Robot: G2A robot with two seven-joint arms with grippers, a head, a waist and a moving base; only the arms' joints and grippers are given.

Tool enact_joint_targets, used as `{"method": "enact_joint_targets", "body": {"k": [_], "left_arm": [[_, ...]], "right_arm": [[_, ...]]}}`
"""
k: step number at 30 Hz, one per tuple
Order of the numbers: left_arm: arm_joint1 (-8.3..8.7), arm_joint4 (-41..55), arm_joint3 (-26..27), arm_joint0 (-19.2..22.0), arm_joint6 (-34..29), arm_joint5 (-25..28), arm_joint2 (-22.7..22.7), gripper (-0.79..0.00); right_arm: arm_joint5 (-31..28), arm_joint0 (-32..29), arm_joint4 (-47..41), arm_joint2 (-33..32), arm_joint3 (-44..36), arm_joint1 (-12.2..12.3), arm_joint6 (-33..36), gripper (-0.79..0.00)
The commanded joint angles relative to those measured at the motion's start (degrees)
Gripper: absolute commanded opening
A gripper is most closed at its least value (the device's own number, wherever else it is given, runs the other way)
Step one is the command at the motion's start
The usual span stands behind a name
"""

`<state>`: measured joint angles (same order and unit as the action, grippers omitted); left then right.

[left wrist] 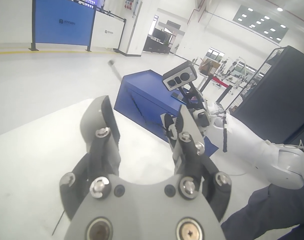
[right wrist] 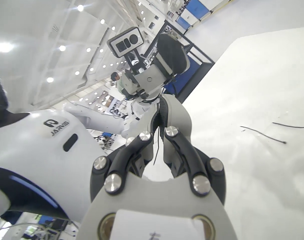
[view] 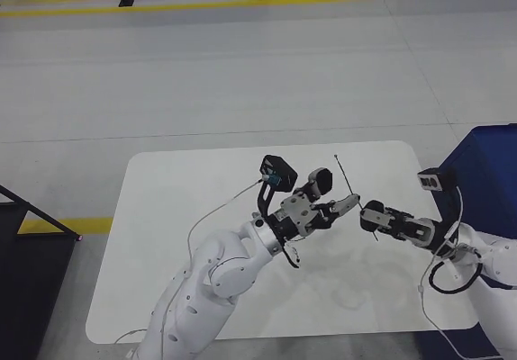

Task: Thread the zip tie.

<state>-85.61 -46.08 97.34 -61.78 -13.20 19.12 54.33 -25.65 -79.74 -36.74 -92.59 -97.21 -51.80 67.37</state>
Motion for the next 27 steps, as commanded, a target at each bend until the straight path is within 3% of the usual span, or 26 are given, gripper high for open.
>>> {"method": "enact_joint_targets", "body": {"k": [1,8,15,16,17,18,27], "left_arm": [[0.22,-2.8,0.1,-0.2,1.2,-0.6,0.9,0.000],[0.73,-15.0,-0.3,-2.5,9.2,-0.9,0.5,0.000],[0.76,-18.9,0.2,-3.2,8.9,0.7,-2.2,0.000],[0.68,-18.6,0.2,-3.1,8.6,0.3,-2.4,-0.034],[0.56,-17.8,0.1,-2.9,8.3,0.0,-2.7,-0.135],[0.43,-17.1,-0.1,-2.7,7.9,-0.6,-3.0,-0.188],[-0.71,-11.7,-2.2,-0.1,4.0,-4.4,-4.9,-0.406]], "right_arm": [[4.9,0.9,-5.3,-0.1,0.8,0.2,4.0,-0.785],[14.2,3.1,-14.8,-0.4,3.2,0.3,9.8,-0.785],[11.8,3.8,-11.0,-0.7,3.4,0.3,8.6,-0.785],[11.8,3.8,-11.0,-0.7,3.4,0.3,8.6,-0.785],[11.8,3.8,-11.0,-0.7,3.4,0.3,8.6,-0.785],[11.8,3.8,-11.0,-0.7,3.4,0.3,8.6,-0.785],[11.8,3.8,-11.0,-0.7,3.4,0.3,8.6,-0.785]]}}
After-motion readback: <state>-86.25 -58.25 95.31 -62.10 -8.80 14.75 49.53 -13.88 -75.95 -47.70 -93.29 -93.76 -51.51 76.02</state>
